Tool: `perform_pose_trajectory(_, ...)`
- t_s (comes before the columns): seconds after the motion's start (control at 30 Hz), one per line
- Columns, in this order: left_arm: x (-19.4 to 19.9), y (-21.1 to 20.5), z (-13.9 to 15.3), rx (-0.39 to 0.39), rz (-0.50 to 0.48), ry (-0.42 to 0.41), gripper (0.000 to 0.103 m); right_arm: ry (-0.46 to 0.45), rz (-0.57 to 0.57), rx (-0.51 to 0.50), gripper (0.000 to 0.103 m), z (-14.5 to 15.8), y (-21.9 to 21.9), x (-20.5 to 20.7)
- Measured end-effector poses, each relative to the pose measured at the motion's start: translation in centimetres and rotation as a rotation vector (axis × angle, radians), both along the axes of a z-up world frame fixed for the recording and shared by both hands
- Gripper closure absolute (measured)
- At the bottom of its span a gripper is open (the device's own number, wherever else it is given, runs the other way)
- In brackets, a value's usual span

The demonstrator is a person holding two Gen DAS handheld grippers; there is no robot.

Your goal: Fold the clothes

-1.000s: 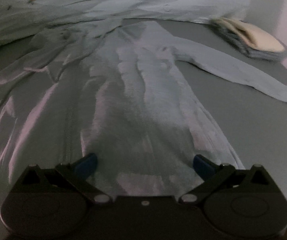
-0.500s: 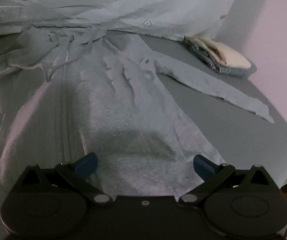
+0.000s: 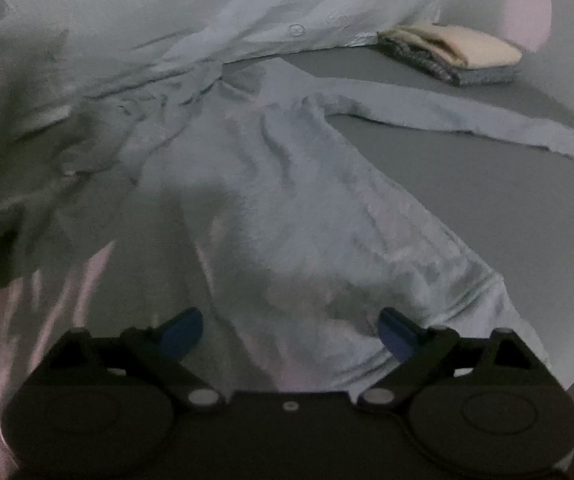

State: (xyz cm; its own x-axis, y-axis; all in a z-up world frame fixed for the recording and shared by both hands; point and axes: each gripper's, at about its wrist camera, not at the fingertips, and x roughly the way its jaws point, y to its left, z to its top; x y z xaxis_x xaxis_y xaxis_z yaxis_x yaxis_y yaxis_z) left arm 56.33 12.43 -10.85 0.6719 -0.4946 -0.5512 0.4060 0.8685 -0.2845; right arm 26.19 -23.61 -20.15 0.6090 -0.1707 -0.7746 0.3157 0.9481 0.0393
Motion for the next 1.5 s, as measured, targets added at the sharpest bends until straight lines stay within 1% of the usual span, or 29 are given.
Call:
perform_pose_trajectory(0.03, -0.6, -2.0, -0.5, 0.021, -0.047, 0.011, 0.038, -0.003, 0.005, 0.014, 0.011, 0.3, -0.2, -0.2)
perform_pose_trajectory(0.07, -1.0, -3.1, -0.9, 0.03, -0.074, 0.021, 0.036, -0.011, 0.014, 0.027, 0.012, 0.7, -0.4, -0.4)
perform_pose_trajectory(0.13, -0.5, -2.8, -2.5, 0.032, -0.105, 0.05, 0.026, -0.038, 0.03, 0.037, 0.016, 1.6, -1.0, -0.7)
perform_pose_trajectory(0.17, 0.0, -2.2, -3.6, 0.041, -0.088, 0.074, 0.02, -0.05, 0.036, 0.041, 0.018, 2.1, -1.3, -0.8)
perform_pose_trajectory(0.2, -0.5, -2.0, -4.4, 0.057, -0.052, 0.104, 0.02, -0.062, 0.042, 0.048, 0.028, 2.4, -1.6, -0.7)
perform_pose_trajectory(0.23, -1.1, -2.0, -5.0, 0.075, -0.01, 0.136, 0.02, -0.072, 0.052, 0.06, 0.048, 2.6, -1.9, -0.5)
perform_pose_trajectory(0.3, -1.2, -0.5, -7.3, 0.12, 0.108, 0.226, 0.02, -0.063, 0.065, 0.08, 0.067, 2.6, -2.6, 0.6)
perform_pose_trajectory(0.33, -0.9, 0.7, -8.6, 0.139, 0.167, 0.265, 0.02, -0.054, 0.065, 0.08, 0.07, 2.5, -2.8, 1.3)
perform_pose_trajectory(0.4, -1.1, 2.6, -11.0, 0.172, 0.268, 0.326, 0.02, -0.043, 0.071, 0.083, 0.07, 2.1, -3.4, 2.9)
perform_pose_trajectory(0.47, -1.4, 4.1, -12.6, 0.21, 0.336, 0.363, 0.02, -0.035, 0.052, 0.092, 0.069, 1.6, -4.2, 4.7)
perform_pose_trajectory(0.5, -2.0, 4.4, -13.3, 0.226, 0.364, 0.38, 0.02, -0.041, 0.03, 0.119, 0.066, 1.5, -4.8, 5.6)
perform_pose_trajectory(0.53, -2.2, 4.6, -13.9, 0.237, 0.39, 0.405, 0.02, -0.054, 0.009, 0.152, 0.059, 1.4, -5.5, 6.5)
perform_pose_trajectory(0.57, -2.2, 4.6, -14.4, 0.245, 0.407, 0.427, 0.02, -0.067, -0.007, 0.184, 0.05, 1.4, -6.1, 7.3)
perform_pose_trajectory(0.63, -2.4, 3.8, -15.1, 0.258, 0.418, 0.437, 0.02, -0.086, -0.016, 0.229, 0.044, 1.1, -6.9, 9.2)
perform_pose_trajectory(0.7, -2.3, 2.3, -15.8, 0.284, 0.418, 0.442, 0.017, -0.055, 0.013, 0.203, 0.041, 0.3, -6.8, 11.5)
perform_pose_trajectory(0.77, -1.9, 0.7, -16.4, 0.328, 0.429, 0.437, 0.014, 0.003, 0.073, 0.156, 0.038, -0.6, -6.1, 13.4)
perform_pose_trajectory(0.8, -1.8, 0.0, -16.6, 0.352, 0.436, 0.434, 0.013, 0.007, 0.124, 0.131, 0.05, -0.4, -5.6, 14.0)
perform_pose_trajectory(0.83, -1.5, -0.3, -16.8, 0.354, 0.454, 0.436, 0.012, 0.011, 0.175, 0.106, 0.076, -0.3, -5.0, 14.5)
perform_pose_trajectory(0.87, -1.2, -0.4, -17.0, 0.348, 0.476, 0.441, 0.011, 0.001, 0.223, 0.084, 0.087, 0.2, -4.6, 15.0)
perform_pose_trajectory(0.9, -0.9, -0.4, -17.1, 0.339, 0.5, 0.447, 0.011, -0.045, 0.262, 0.069, 0.098, 1.7, -4.5, 15.2)
perform_pose_trajectory(0.97, -0.3, -0.4, -17.3, 0.321, 0.548, 0.46, 0.01, -0.138, 0.34, 0.04, 0.098, 4.8, -4.3, 15.6)
perform_pose_trajectory(1.1, 0.7, -0.7, -17.0, 0.314, 0.643, 0.493, 0.01, -0.327, 0.481, -0.015, 0.099, 10.9, -4.3, 16.4)
perform_pose_trajectory(1.17, 1.3, -1.1, -16.9, 0.32, 0.676, 0.509, 0.01, -0.427, 0.429, -0.028, 0.099, 14.3, -7.0, 16.8)
perform_pose_trajectory(1.23, 1.2, -1.4, -16.7, 0.345, 0.688, 0.518, 0.01, -0.461, 0.346, -0.059, 0.099, 16.3, -10.8, 17.5)
perform_pose_trajectory(1.3, 1.4, -1.8, -16.6, 0.376, 0.683, 0.523, 0.01, -0.39, 0.295, -0.123, 0.096, 15.6, -14.5, 18.6)
perform_pose_trajectory(1.33, 1.6, -2.0, -16.7, 0.386, 0.679, 0.522, 0.01, -0.343, 0.271, -0.152, 0.091, 15.0, -16.2, 19.3)
perform_pose_trajectory(1.37, 1.9, -2.1, -16.7, 0.387, 0.676, 0.511, 0.01, -0.269, 0.245, -0.17, 0.087, 13.4, -17.7, 20.0)
perform_pose_trajectory(1.4, 1.8, -1.9, -16.6, 0.386, 0.677, 0.506, 0.01, -0.209, 0.21, -0.178, 0.08, 11.8, -19.1, 20.5)
perform_pose_trajectory(1.5, 2.3, -1.0, -15.7, 0.37, 0.694, 0.49, 0.01, -0.13, 0.107, -0.128, 0.066, 7.6, -21.7, 20.0)
